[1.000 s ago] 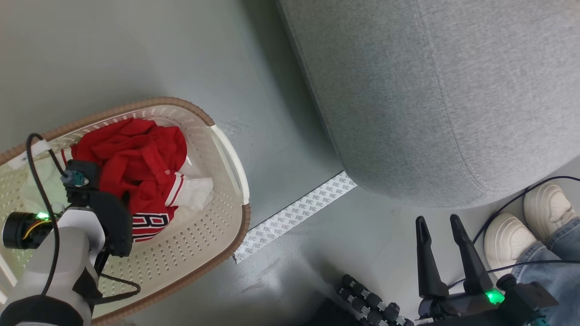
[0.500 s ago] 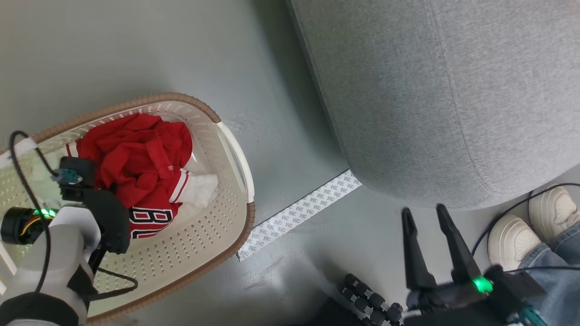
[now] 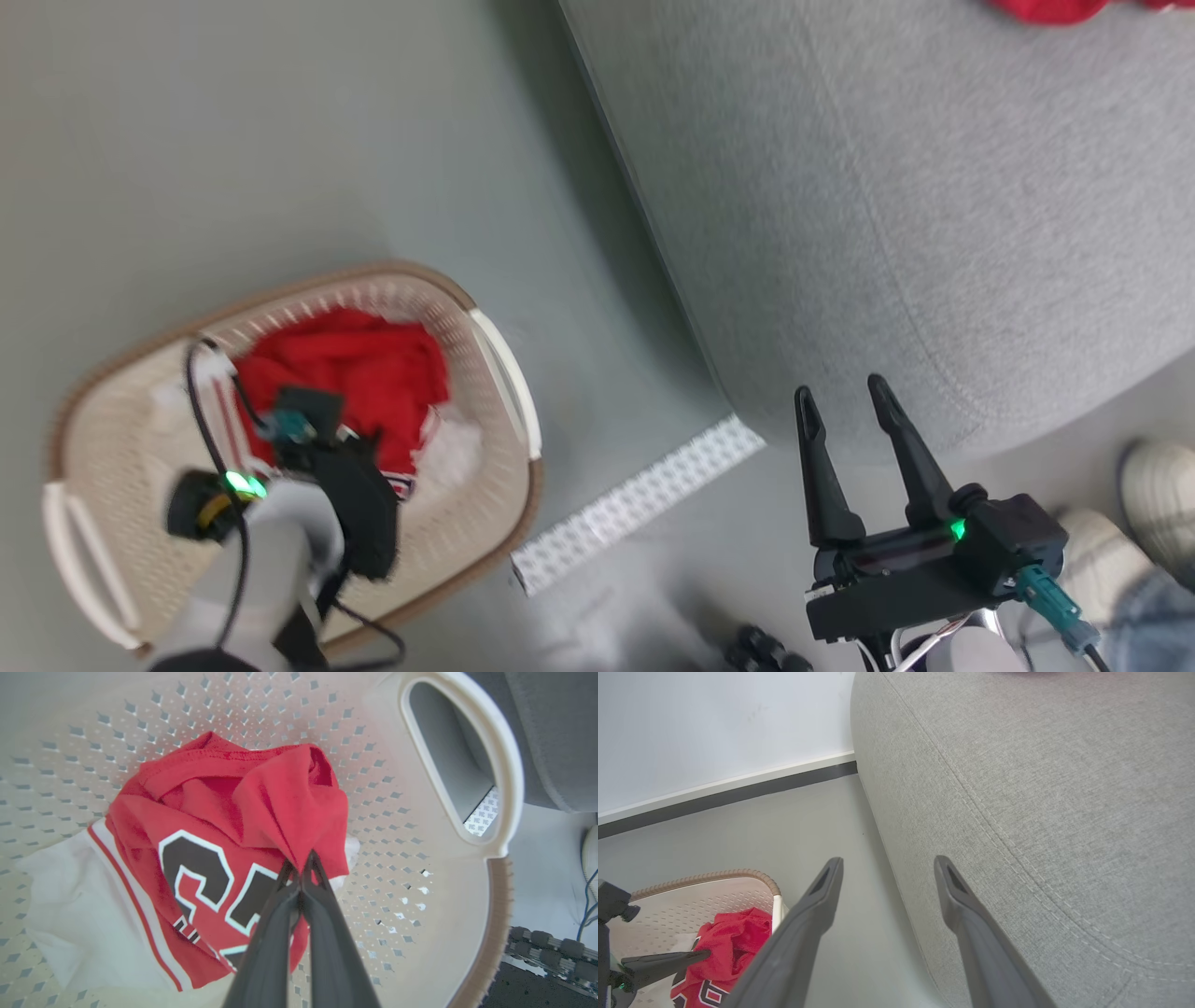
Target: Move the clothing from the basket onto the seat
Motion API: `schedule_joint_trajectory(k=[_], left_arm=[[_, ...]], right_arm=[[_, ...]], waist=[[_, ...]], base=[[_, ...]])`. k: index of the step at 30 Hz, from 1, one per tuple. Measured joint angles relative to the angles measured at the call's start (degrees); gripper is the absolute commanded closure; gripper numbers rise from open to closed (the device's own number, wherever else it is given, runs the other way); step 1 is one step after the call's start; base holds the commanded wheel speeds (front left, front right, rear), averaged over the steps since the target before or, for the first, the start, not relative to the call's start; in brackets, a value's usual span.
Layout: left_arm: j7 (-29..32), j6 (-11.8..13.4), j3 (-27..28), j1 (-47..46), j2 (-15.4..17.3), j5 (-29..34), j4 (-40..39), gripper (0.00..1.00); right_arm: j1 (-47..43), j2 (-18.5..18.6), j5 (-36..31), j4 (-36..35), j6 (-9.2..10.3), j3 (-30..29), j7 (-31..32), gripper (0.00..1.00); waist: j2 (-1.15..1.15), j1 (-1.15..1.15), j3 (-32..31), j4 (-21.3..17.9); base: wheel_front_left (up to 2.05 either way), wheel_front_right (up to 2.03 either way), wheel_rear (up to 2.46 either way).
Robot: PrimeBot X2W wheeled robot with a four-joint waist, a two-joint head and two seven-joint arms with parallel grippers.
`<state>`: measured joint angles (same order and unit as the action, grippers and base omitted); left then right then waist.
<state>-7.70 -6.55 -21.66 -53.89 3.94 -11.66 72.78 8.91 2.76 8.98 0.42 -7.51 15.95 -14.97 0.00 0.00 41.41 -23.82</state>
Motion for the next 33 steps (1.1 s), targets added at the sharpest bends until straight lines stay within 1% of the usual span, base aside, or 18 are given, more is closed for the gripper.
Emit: schedule_joint_trajectory(k=[3, 5, 8, 9, 12, 14, 18, 23, 30, 33], left_arm=[[-0.5, -0.5, -1.0, 2.4, -1.0, -1.3, -0.7, 1.0], [-0.4, -0.6, -2.2, 4.4, -0.7, -4.1, -3.1, 1.0], [1.1, -0.8, -6.1, 9.0, -0.8, -8.8, -7.9, 1.0], [2.0, -0.9, -8.7, 11.2, -0.8, -11.7, -11.2, 1.0], [3.0, -0.7, -11.4, 12.7, -0.9, -15.3, -15.1, 1.0], [3.4, 0.0, -13.1, 13.8, -0.9, -17.2, -17.2, 1.0], [3.8, 1.5, -15.8, 14.7, -0.9, -19.7, -21.1, 1.0], [3.8, 2.8, -17.0, 13.0, -1.0, -21.8, -25.7, 1.0], [2.7, 4.0, -18.2, 10.2, -1.0, -22.5, -31.0, 1.0], [2.2, 4.5, -18.3, 9.1, -1.0, -23.1, -33.2, 1.0]], right_arm=[[-0.1, 0.0, -0.7, 1.5, 0.0, -0.3, 0.7, 0.0], [-0.1, 0.0, -1.1, 2.5, 0.0, -0.3, 1.4, 0.0], [-1.1, 0.0, -2.0, 3.5, 0.0, -0.2, 2.7, 0.0], [-2.3, 0.0, -2.2, 4.0, 0.0, -0.2, 3.5, 0.0], [-3.8, 0.0, -2.4, 4.1, 0.0, -0.5, 4.5, 0.0], [-5.0, 0.0, -2.3, 4.1, 0.0, -0.8, 5.1, 0.0], [-8.1, 0.0, -2.0, 4.2, 0.0, -0.2, 6.8, 0.0], [-9.3, 0.0, -2.0, 3.4, 0.0, 0.6, 8.5, 0.0], [-8.6, 0.1, -1.9, 4.1, 0.0, 3.8, 11.0, 0.0], [-7.6, 0.1, -0.8, 4.6, 0.0, 5.1, 11.9, 0.0]], waist=[[0.0, -0.01, -3.4, 1.3], [0.0, -0.01, -6.0, 2.3], [0.0, 0.0, -10.4, 4.1], [-0.01, -0.01, -13.7, 5.5], [-0.01, -0.01, -18.5, 7.7], [-0.01, -0.01, -21.7, 9.1], [-0.01, -0.02, -27.9, 12.0], [-0.01, -0.01, -34.6, 15.9], [-0.01, -0.01, -41.5, 21.1], [-0.01, -0.01, -43.6, 23.1]], base=[[0.0, 0.0, 0.0], [0.0, 0.0, 0.0], [0.0, 0.0, 0.0], [0.0, 0.0, 0.0], [0.0, 0.0, 0.0], [0.0, 0.0, 0.0], [0.0, 0.0, 0.0], [0.0, 0.0, 0.0], [0.0, 0.0, 0.0], [0.0, 0.0, 0.0]])
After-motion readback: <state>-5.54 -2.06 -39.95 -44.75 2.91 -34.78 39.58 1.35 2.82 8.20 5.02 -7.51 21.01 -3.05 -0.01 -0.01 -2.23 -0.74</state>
